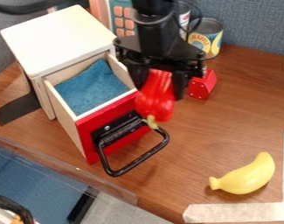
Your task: Move the red object to the middle of the table
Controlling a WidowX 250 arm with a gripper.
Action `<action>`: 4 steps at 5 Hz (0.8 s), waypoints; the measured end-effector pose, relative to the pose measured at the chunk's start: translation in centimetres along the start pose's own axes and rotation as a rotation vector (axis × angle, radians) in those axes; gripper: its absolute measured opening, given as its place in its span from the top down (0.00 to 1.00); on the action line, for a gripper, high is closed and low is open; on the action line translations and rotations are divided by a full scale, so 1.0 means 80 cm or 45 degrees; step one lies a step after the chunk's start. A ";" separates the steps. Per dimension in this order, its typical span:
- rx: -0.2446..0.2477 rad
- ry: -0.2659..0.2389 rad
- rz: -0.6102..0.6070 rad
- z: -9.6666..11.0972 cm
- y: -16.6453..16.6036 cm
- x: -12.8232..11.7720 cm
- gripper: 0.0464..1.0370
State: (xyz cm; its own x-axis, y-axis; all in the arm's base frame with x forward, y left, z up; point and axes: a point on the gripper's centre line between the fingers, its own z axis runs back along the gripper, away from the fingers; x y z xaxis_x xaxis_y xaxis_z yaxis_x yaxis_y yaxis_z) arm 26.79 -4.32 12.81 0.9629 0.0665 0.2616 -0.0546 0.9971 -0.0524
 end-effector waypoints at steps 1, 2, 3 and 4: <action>-0.004 0.041 -0.007 -0.021 -0.013 0.015 0.28; 0.010 0.063 -0.028 -0.047 -0.028 0.034 0.28; 0.012 0.078 -0.048 -0.072 -0.035 0.047 0.28; -0.004 0.109 -0.070 -0.093 -0.044 0.058 0.28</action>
State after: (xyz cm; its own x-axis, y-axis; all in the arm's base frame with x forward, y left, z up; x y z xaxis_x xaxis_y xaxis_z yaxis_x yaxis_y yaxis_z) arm 33.39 -7.77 7.03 0.9834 0.0085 0.1810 -0.0007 0.9991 -0.0430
